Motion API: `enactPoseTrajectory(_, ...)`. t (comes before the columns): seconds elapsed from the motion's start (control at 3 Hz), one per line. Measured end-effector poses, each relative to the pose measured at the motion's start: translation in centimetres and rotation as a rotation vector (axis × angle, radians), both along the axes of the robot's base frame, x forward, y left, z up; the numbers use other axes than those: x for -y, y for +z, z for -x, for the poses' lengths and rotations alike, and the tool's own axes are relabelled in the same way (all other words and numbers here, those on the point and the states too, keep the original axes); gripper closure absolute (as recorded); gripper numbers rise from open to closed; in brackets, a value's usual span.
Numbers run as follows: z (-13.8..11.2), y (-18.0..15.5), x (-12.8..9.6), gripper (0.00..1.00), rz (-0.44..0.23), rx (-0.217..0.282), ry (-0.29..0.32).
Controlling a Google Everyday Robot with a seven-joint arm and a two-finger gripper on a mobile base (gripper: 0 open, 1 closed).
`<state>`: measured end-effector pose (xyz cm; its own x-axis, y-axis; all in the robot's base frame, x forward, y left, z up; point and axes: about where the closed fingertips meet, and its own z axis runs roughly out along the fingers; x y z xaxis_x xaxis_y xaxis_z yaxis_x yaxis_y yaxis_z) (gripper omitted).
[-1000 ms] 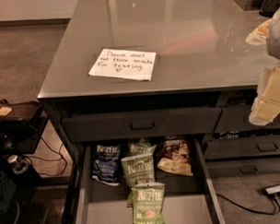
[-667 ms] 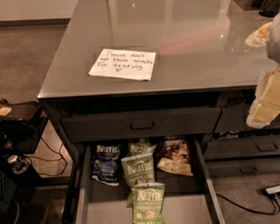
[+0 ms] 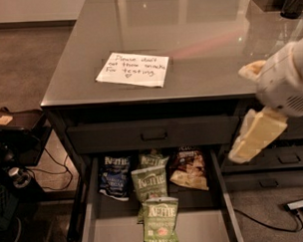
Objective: Pick blue chip bag from middle drawer and place on counter
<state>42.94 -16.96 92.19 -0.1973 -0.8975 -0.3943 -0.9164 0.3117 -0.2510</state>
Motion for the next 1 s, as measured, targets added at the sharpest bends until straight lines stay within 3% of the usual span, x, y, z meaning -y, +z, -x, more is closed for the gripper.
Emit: enactPoseTrajectory(1.0,-0.2,-15.2,-10.2,0.0,-0.269,-0.027,0.056)
